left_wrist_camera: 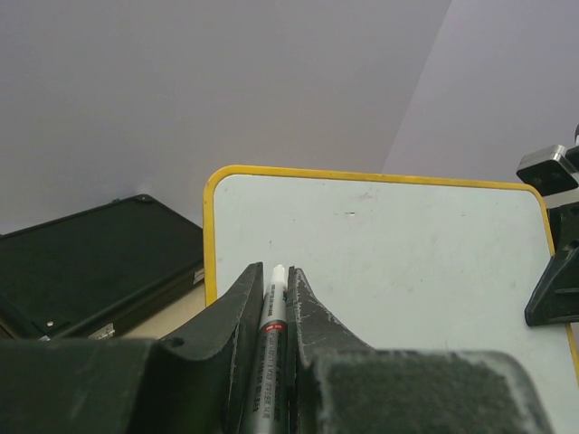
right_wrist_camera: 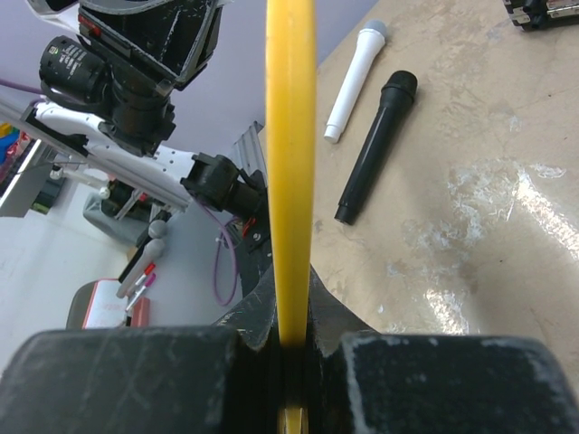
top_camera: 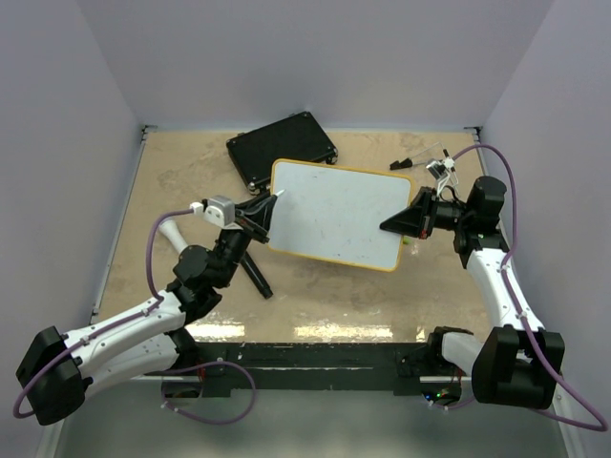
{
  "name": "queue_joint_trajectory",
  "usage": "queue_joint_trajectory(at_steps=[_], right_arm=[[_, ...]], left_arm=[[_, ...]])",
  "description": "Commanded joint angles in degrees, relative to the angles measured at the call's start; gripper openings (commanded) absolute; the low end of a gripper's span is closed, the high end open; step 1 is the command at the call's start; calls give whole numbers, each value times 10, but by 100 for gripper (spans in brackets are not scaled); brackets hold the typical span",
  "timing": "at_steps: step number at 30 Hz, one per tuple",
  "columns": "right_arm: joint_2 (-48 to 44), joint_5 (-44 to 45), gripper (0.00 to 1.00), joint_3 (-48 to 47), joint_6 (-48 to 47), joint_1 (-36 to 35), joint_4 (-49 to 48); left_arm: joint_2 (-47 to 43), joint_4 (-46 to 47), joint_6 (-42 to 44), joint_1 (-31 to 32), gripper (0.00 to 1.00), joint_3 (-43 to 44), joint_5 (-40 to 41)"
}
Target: Write a sentence on the whiteboard
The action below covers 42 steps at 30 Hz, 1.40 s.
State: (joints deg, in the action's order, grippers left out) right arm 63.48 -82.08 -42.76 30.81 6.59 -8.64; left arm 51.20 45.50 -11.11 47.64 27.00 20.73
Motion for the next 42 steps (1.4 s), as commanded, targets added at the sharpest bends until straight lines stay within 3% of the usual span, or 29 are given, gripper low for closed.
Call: queue_joint_trajectory(at_steps=[1,26,42], right_arm=[[-4,-28,0,-7,12,-2,-38],[-5,-22,0,-1,25,-3,-52],[-5,-21,0,-1,27,-2,-52]], left_arm=[[-12,49,-12,-3,0,-10,-8],[-51,55,-41,-3,0,-27,-11],[-44,-94,-36,20,0,52,7]])
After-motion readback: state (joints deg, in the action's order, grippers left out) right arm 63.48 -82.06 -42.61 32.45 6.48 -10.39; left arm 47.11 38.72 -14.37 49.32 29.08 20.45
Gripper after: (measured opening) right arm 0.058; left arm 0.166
